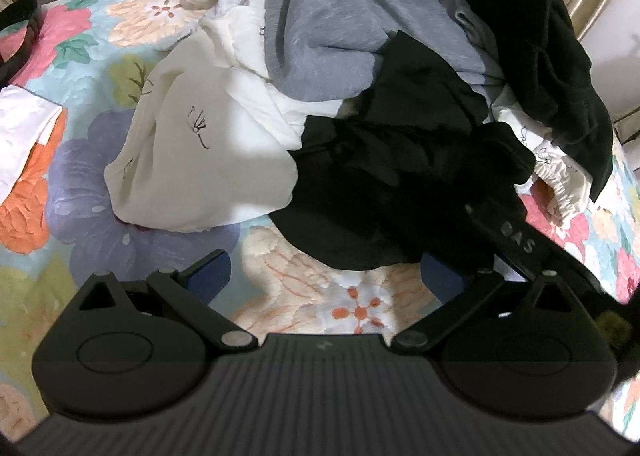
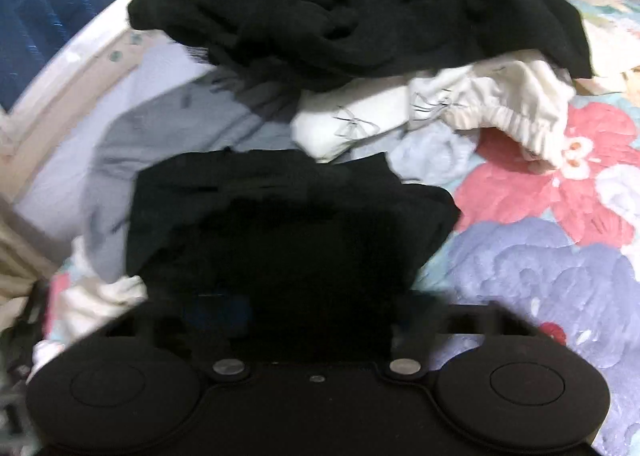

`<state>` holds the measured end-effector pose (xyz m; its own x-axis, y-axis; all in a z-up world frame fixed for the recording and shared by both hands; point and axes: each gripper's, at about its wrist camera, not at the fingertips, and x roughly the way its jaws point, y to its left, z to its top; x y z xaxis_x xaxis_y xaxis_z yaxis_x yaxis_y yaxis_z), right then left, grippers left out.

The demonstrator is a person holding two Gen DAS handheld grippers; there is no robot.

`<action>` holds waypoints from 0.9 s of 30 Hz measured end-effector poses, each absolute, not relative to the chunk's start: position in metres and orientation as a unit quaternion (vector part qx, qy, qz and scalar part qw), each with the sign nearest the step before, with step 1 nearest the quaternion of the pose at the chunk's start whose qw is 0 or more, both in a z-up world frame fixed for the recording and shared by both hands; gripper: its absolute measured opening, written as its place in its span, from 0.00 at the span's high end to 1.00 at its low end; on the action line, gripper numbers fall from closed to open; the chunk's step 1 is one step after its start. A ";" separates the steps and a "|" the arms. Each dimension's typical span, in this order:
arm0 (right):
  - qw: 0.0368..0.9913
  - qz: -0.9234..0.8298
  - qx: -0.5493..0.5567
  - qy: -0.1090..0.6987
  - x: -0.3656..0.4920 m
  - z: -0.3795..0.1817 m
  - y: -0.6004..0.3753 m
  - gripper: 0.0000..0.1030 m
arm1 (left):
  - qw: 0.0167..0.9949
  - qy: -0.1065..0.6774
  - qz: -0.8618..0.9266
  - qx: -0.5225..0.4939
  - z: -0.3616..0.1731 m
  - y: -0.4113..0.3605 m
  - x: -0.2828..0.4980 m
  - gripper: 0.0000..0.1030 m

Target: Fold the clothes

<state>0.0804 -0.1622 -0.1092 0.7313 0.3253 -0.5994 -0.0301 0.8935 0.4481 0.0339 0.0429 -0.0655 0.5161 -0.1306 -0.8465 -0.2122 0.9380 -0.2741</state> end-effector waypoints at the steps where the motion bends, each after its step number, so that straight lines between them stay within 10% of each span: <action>1: 0.909 0.095 0.214 0.344 0.074 -0.107 -0.165 0.72 | 0.854 0.490 0.023 -0.172 -0.065 0.042 0.033 0.00; 3: 0.920 0.088 0.204 0.323 0.061 -0.099 -0.169 0.87 | 0.858 0.486 0.019 -0.166 -0.063 0.040 0.032 0.00; 27: 0.957 -0.116 0.099 0.248 -0.143 -0.022 -0.324 0.89 | 0.860 0.440 -0.230 -0.118 -0.018 -0.068 -0.005 0.00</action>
